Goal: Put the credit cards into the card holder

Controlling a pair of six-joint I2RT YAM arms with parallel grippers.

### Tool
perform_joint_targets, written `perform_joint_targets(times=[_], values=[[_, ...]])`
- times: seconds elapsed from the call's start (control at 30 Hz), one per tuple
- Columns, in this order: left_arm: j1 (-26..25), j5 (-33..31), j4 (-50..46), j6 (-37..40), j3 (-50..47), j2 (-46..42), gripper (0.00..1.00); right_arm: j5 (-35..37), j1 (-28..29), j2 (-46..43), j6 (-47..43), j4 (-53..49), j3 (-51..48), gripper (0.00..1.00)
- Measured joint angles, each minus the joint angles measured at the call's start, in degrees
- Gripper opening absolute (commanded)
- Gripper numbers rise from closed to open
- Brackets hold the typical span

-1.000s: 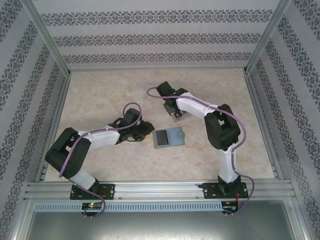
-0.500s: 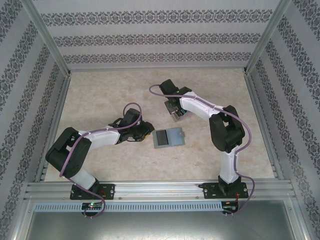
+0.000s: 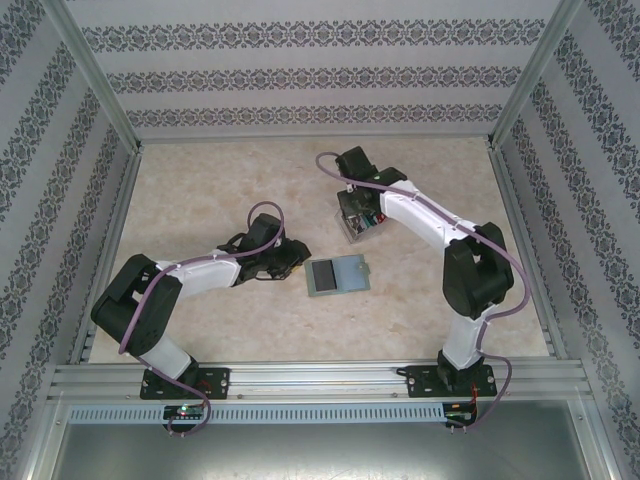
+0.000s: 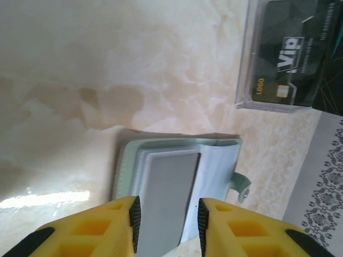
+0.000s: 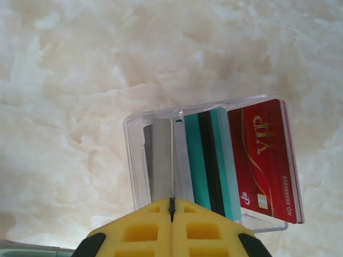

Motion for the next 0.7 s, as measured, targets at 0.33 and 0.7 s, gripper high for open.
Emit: perform_joint_targets(times=[0.33, 0.7], values=[[0.0, 0.5, 0.0, 0.2, 0.4, 0.0, 0.39, -4.3, -1.8, 1.2, 2.5, 0.2, -0.7, 0.0], [0.0, 2.2, -0.2, 1.5, 3.6, 0.0, 0.41, -6.9, -3.7, 1.3, 3.4, 0.6, -1.2, 0.0]])
